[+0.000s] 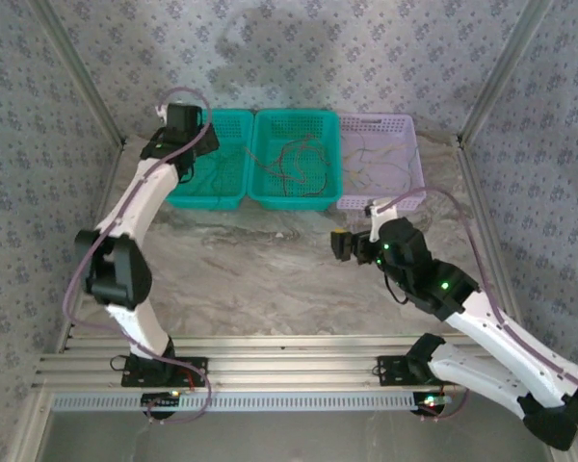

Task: Untangle the cables

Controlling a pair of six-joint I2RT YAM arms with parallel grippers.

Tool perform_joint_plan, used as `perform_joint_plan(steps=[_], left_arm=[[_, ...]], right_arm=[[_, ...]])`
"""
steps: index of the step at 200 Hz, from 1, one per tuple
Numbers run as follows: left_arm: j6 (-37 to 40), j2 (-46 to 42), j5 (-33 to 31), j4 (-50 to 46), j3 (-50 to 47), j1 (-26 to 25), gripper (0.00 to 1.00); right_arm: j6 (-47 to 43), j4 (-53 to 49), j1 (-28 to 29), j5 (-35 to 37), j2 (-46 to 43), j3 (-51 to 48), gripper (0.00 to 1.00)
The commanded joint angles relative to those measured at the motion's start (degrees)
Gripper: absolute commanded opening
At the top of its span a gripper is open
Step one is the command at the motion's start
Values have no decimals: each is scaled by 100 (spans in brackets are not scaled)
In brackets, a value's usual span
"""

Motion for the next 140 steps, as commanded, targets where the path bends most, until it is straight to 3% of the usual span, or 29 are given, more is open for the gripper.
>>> perform_joint_plan(steps=[1, 23, 41, 71, 101, 140], left_arm=[[-57, -979, -78, 420, -705, -130, 100], [-54, -1956, -174, 468, -1423, -232, 100], [-68, -2684, -192, 518, -2082, -252, 100], [69, -3552, -265, 40, -2754, -252, 100], [343, -4428, -517, 419, -3954, -252, 100], [940, -5039, -555, 642, -4928, -211, 100]], right_arm=[[-71, -440, -603, 845, -296, -125, 100], [-479, -301, -1462, 1032, -560, -437, 100], [-1076, 377, -2023, 1108, -769, -1011, 100], [-747, 1191, -3086, 888, -759, -1488, 100], [-1040, 2488, -3409, 759, -85, -2001, 100], [-1042, 4297, -3670, 682, 1516, -2513, 100]])
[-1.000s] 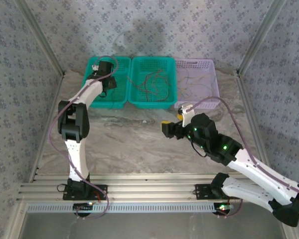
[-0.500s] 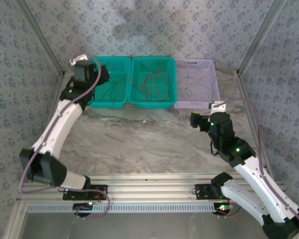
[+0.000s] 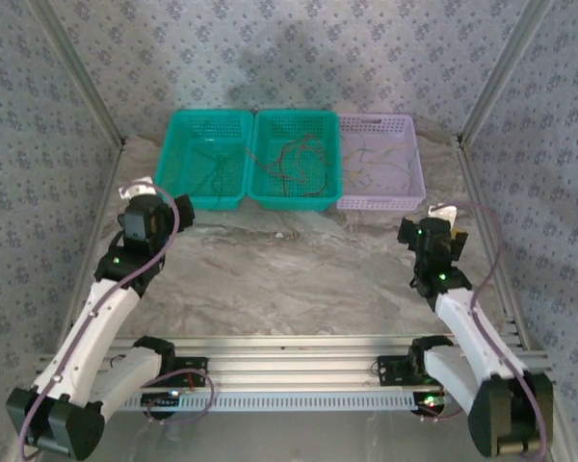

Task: Untangle the cables

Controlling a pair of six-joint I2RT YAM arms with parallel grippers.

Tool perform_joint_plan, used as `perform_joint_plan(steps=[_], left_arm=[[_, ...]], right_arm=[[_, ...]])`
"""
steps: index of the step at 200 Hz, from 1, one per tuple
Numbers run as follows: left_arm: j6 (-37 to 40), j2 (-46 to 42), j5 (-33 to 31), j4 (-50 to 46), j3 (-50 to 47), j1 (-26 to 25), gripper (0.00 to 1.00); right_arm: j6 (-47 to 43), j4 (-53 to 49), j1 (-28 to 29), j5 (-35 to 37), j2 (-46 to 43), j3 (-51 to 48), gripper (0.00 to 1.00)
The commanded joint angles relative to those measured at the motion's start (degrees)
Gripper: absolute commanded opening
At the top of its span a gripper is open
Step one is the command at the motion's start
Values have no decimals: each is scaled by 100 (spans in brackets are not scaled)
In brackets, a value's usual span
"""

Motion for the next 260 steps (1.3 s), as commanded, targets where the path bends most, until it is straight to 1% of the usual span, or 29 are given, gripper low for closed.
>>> perform_joint_plan(steps=[1, 13, 29, 37, 41, 49, 58, 66, 73, 80, 84, 89, 94, 103, 114, 124, 134, 143, 151, 159, 171, 181, 199, 206, 210, 217, 233, 245, 260], left_arm=[[486, -210, -155, 208, -300, 53, 100], [572, -283, -107, 218, -484, 121, 100], [660, -427, -175, 360, -797, 209, 100], [701, -506, -217, 489, -961, 246, 100], [724, -535, -218, 561, -1043, 262, 100], [752, -599, -190, 731, -1209, 299, 100], [829, -626, -103, 954, -1409, 353, 100], [916, -598, -32, 1126, -1560, 391, 100], [873, -544, -43, 1180, -1622, 422, 100], [811, -476, -25, 1205, -1647, 468, 100], [806, -430, 4, 1221, -1655, 488, 100], [823, -375, 52, 1254, -1665, 517, 100], [885, -313, 127, 1301, -1679, 544, 100], [969, -234, 213, 1441, -1720, 591, 100], [973, -104, 234, 1666, -1791, 688, 100], [1013, 64, 355, 1945, -1877, 856, 100], [930, 297, 419, 2253, -1963, 1021, 100], [776, 532, 464, 2541, -2010, 1170, 100], [810, 727, 547, 2890, -2070, 1248, 100], [981, 921, 561, 3345, -2162, 1254, 100], [881, 1196, 240, 4081, -2359, 1268, 100], [1022, 1547, 324, 4714, -2486, 1327, 100], [1232, 2269, 499, 5374, -2545, 1334, 100], [1238, 2485, 436, 5730, -2600, 1345, 100], [1164, 2529, 368, 5715, -2561, 1346, 100], [1275, 2614, 632, 5735, -2497, 1388, 100], [1566, 2885, 865, 5842, -2317, 1404, 100], [1649, 3285, 1011, 6625, -2526, 1454, 100], [1732, 3868, 871, 7376, -2608, 1395, 100]], right_arm=[[-56, 1559, -148, -45, 719, -339, 100], [-173, 2341, -216, -176, 1179, -509, 100], [-153, 2821, -342, -344, 1701, -594, 100], [-111, 3337, -386, -421, 1951, -709, 100], [-286, 3587, -374, -393, 2040, -749, 100], [-245, 3504, -363, -443, 2084, -694, 100], [-482, 3622, -391, -547, 2281, -574, 100], [-577, 3579, -463, -801, 2412, -465, 100], [-646, 3959, -534, -1049, 2603, -547, 100], [-607, 4645, -581, -1034, 2913, -728, 100], [-753, 4987, -622, -1193, 3064, -807, 100], [-788, 4828, -659, -1418, 3097, -790, 100], [-657, 4552, -653, -1444, 3170, -670, 100], [-920, 5245, -595, -1448, 3505, -699, 100], [-785, 4395, -667, -1517, 3274, -530, 100], [-830, 4937, -682, -1599, 3412, -642, 100], [-801, 4539, -680, -1577, 3294, -567, 100], [-831, 4839, -653, -1530, 3371, -631, 100], [-834, 4692, -595, -1378, 3311, -599, 100], [-842, 4806, -587, -1363, 3350, -629, 100], [-834, 4710, -597, -1381, 3318, -602, 100], [-834, 4750, -610, -1407, 3332, -612, 100], [-834, 4739, -610, -1407, 3326, -611, 100], [-834, 4735, -605, -1399, 3328, -611, 100], [-834, 4744, -606, -1407, 3332, -615, 100], [-834, 4736, -600, -1407, 3328, -617, 100], [-834, 4744, -602, -1398, 3331, -611, 100], [-834, 4735, -604, -1400, 3331, -617, 100], [-834, 4736, -603, -1403, 3330, -610, 100]])
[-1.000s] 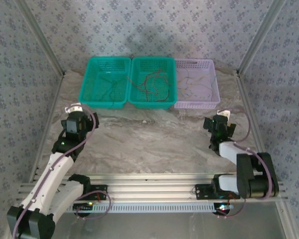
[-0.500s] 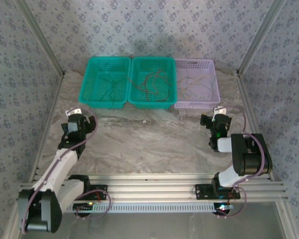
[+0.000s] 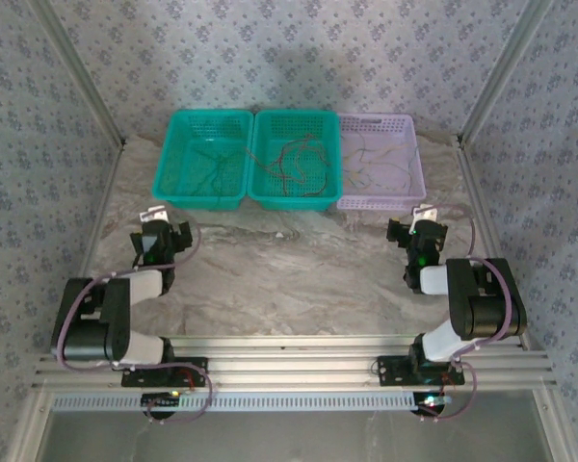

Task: Untangle the cables

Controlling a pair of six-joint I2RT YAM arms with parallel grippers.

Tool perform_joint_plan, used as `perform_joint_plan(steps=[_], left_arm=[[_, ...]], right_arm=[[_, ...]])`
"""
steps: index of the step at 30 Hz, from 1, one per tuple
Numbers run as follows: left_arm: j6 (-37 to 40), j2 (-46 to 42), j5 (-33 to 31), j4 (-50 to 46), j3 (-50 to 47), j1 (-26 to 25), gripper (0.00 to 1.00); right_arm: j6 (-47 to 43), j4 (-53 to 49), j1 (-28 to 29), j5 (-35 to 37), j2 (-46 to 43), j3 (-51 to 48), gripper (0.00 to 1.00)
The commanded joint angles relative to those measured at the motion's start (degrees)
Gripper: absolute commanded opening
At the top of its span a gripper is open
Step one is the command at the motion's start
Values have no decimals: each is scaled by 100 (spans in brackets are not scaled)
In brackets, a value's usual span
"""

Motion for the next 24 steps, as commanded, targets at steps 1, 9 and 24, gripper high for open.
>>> perform_joint_plan(steps=[1, 9, 24], left_arm=[[331, 674, 102, 1581, -87, -11, 100], [184, 609, 315, 1249, 25, 151, 100], [221, 600, 408, 1209, 33, 148, 100]], right_arm=[[-88, 156, 5, 14, -29, 42, 100], [-80, 139, 1, -19, -34, 43, 100], [-79, 137, -6, -26, -33, 45, 100]])
